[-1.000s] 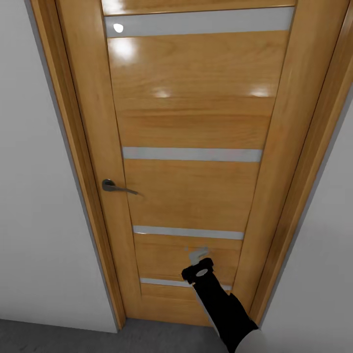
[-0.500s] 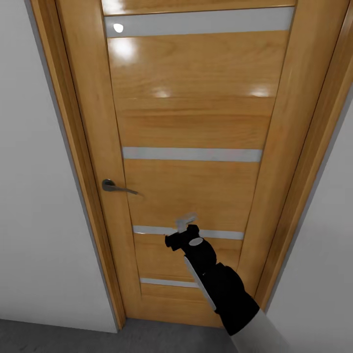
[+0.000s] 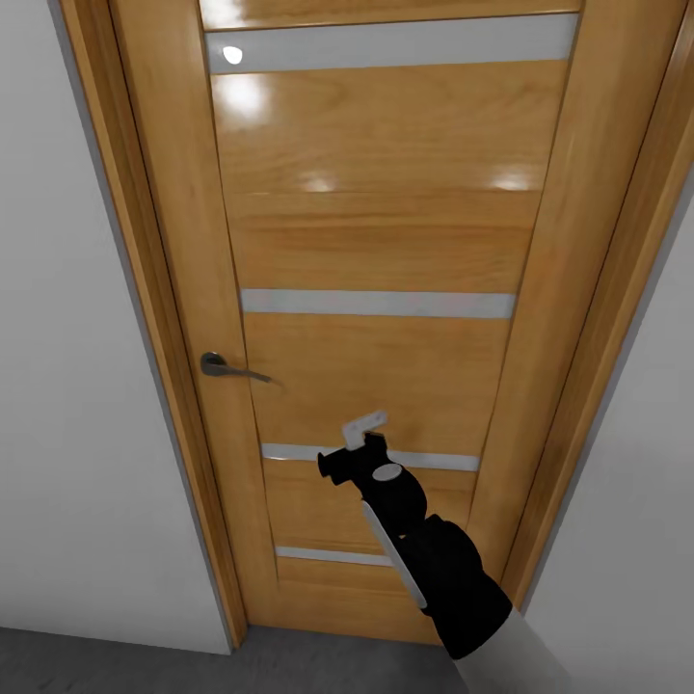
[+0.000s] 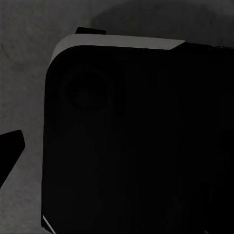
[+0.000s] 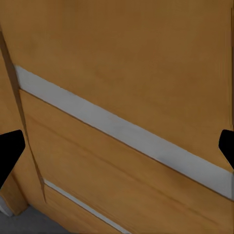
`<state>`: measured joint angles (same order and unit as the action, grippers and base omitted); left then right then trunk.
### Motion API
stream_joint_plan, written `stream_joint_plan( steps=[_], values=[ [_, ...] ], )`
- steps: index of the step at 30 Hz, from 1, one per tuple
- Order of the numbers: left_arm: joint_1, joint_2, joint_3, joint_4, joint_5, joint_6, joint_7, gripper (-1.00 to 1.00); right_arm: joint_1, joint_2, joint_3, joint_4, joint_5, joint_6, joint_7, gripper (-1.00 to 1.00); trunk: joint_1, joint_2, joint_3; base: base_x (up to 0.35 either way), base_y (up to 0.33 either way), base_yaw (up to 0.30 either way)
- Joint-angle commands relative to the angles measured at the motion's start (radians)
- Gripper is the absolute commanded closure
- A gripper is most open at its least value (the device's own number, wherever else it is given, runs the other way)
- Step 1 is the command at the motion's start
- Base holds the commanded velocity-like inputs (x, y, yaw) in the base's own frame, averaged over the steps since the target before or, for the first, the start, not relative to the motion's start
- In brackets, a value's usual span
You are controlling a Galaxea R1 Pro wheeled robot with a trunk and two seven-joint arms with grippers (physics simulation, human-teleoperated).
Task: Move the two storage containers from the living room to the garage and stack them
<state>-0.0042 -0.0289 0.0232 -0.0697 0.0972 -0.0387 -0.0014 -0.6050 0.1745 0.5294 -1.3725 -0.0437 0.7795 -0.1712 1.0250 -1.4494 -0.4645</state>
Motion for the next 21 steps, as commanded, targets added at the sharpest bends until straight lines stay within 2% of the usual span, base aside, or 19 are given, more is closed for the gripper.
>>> stream_joint_plan(
  steps=[1, 12, 14, 17, 20, 21],
  values=[
    [0.000, 0.000, 0.001, 0.000, 0.010, -0.003, 0.000, -1.00, -0.001, 0.000, 0.001, -0.001, -0.004, -0.006, -0.009, -1.00, 0.000, -0.001, -0.001, 0.000, 0.000, 0.000],
    [0.000, 0.000, 0.001, -0.001, 0.011, -0.003, 0.000, -1.00, -0.001, 0.000, 0.000, 0.023, 0.005, -0.048, -0.022, -1.00, 0.000, -0.001, -0.001, 0.000, 0.000, 0.000],
    [0.000, 0.000, 0.001, -0.001, 0.011, -0.003, 0.000, -1.00, -0.001, 0.000, -0.002, 0.051, 0.008, -0.121, -0.026, -1.00, 0.000, -0.001, -0.001, 0.000, 0.000, 0.000],
    [0.000, 0.000, 0.001, -0.001, 0.012, -0.003, 0.000, -1.00, -0.001, 0.000, -0.003, 0.153, 0.011, -0.294, -0.031, -1.00, 0.000, -0.001, -0.001, 0.000, 0.000, 0.000],
    [0.000, 0.000, 0.001, -0.001, 0.012, -0.003, 0.000, -1.00, -0.002, 0.000, -0.002, 0.257, 0.017, -0.393, -0.035, -1.00, 0.000, -0.001, -0.001, 0.000, 0.000, 0.000],
    [0.000, 0.000, 0.001, -0.001, 0.012, -0.003, 0.000, -1.00, -0.002, 0.000, -0.002, 0.269, 0.018, -0.406, -0.036, -1.00, 0.000, -0.001, -0.001, 0.000, 0.000, 0.000]
  ],
)
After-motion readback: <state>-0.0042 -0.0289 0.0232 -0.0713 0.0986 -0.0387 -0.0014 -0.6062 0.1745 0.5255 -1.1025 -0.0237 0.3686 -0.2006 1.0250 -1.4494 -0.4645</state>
